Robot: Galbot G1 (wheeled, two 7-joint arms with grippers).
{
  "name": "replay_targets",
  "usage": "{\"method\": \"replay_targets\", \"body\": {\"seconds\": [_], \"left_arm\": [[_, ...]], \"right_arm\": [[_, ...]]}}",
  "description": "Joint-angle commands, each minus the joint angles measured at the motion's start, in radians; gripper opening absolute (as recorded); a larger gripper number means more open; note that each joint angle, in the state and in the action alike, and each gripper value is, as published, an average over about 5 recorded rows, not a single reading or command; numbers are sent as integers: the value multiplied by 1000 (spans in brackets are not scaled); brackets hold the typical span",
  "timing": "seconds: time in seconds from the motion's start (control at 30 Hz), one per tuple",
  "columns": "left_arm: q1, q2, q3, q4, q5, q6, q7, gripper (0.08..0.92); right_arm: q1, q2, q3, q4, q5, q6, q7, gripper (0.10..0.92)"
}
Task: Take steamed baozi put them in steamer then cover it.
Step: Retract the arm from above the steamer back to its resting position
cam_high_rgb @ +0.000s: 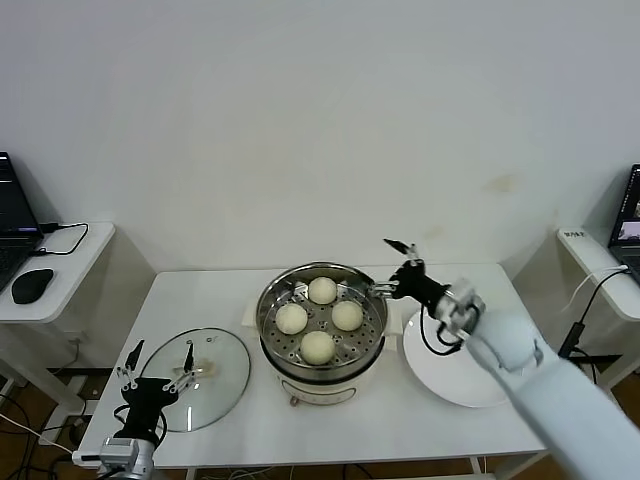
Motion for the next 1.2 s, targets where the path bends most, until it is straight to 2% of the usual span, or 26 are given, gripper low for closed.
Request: {"method": "replay_targets", "body": {"seconds": [0.03, 0.13, 0.3, 0.53, 0.7, 0.97, 1.2], "left_arm": [[-6, 3, 20, 73, 200, 38, -29, 823], [-10, 7, 10, 126, 380, 21, -46, 823], [1, 16, -39, 236, 849, -65, -87, 823], [80, 22, -73, 253, 1210, -118, -125, 823], [58, 11, -64, 270, 1308, -115, -122, 823], [-93, 6, -21, 409, 1325, -113, -107, 823], [-206, 12, -2, 470, 1324, -109, -92, 823]], "right_arm": [[-524, 401, 578, 13, -137, 277, -25, 823], [-581, 464, 612, 38, -150, 218, -14, 823], [-658, 506, 642, 67, -156, 137, 38, 823], [-677, 524, 670, 33, -218, 138, 88, 823], [-676, 535, 664, 9, -240, 148, 110, 823], [-681, 538, 648, 20, -209, 124, 138, 823], [-699, 549, 650, 15, -228, 133, 140, 823]]}}
